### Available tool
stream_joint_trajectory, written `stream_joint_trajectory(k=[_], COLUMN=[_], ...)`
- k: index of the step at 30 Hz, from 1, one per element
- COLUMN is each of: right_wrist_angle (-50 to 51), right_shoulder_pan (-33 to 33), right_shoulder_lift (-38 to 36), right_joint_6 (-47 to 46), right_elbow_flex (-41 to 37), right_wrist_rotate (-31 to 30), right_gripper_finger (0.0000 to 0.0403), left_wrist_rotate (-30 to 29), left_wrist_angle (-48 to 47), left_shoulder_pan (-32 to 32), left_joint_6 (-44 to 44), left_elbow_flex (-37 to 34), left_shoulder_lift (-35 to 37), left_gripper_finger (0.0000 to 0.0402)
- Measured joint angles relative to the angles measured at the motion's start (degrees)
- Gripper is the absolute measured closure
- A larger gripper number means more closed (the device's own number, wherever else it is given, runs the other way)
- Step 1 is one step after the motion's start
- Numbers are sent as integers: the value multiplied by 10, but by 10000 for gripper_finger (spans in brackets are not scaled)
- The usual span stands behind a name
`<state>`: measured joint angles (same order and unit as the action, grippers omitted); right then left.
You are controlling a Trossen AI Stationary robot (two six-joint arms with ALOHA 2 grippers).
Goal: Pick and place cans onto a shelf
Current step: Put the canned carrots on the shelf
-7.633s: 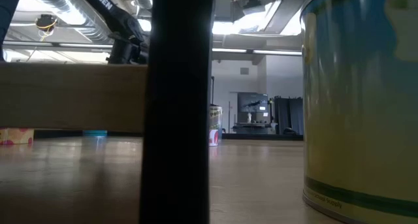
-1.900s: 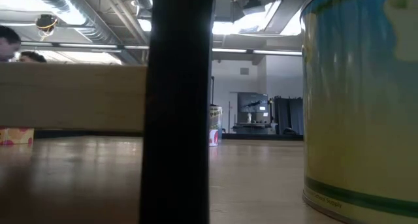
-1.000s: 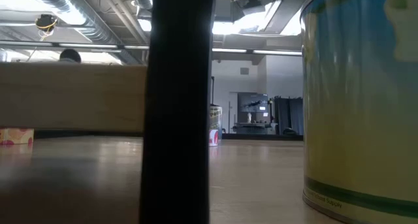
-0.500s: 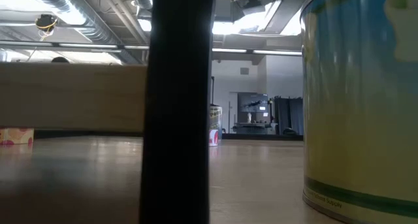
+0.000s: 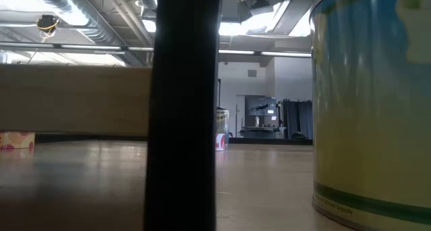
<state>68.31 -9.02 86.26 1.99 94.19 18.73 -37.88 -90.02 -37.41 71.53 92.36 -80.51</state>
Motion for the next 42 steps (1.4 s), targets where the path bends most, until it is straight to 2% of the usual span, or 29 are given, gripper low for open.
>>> stream_joint_trajectory(k=[10, 17, 24, 30, 37, 42], right_wrist_angle=[-83, -143, -258, -294, -330, -333], right_shoulder_pan=[-30, -56, -64, -72, -109, -147], right_shoulder_lift=[0, 0, 0, 2, 4, 27], right_joint_6=[29, 26, -90, -137, -133, -120], right_elbow_flex=[-91, -128, -181, -222, -233, -233], right_wrist_rotate=[9, 9, 5, 4, 3, -66], right_gripper_finger=[341, 365, 371, 344, 325, 325], left_wrist_rotate=[5, 6, 7, 16, 25, 11], left_wrist_angle=[0, 0, 0, 0, 0, 0], left_shoulder_pan=[-1, -1, -3, -3, -3, -3], left_joint_6=[-31, -47, -54, -68, -92, -93], left_elbow_flex=[0, 0, 0, 0, 0, 0], left_shoulder_lift=[0, 0, 0, 0, 0, 0], left_gripper_finger=[401, 401, 401, 401, 401, 401])
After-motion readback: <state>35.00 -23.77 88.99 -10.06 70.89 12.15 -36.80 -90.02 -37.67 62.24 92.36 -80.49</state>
